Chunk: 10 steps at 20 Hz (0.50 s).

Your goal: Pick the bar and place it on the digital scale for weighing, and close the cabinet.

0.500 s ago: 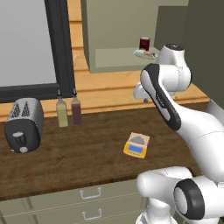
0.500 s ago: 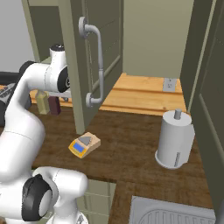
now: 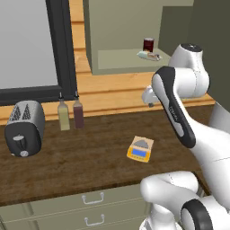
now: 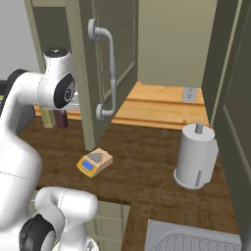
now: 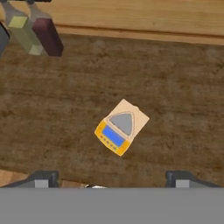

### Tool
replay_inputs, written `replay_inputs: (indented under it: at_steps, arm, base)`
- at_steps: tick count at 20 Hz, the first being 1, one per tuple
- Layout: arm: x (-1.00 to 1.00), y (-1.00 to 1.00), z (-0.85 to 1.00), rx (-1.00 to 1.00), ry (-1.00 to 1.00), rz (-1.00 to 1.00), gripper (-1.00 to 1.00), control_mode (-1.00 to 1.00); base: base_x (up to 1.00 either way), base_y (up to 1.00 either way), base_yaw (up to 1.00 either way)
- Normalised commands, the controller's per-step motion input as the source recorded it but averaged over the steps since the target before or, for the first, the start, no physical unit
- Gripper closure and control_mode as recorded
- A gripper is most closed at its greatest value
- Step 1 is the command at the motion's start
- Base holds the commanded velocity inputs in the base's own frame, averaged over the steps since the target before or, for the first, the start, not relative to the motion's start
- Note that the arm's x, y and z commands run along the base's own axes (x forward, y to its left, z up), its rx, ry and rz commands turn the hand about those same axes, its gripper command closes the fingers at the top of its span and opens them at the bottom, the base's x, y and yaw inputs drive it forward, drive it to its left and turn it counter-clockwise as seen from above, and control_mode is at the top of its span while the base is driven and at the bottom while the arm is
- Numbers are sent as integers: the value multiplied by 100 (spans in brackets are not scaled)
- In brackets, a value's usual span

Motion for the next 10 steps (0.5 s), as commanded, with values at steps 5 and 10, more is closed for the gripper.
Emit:
replay_inputs:
  at_steps: [5,10]
  arm:
    - [-28,0,37,-9,-11,1,-100,-100]
    - [0,-1,41,-5,-7,0,-100,-100]
  base:
    - [0,0,0]
    - [0,0,0]
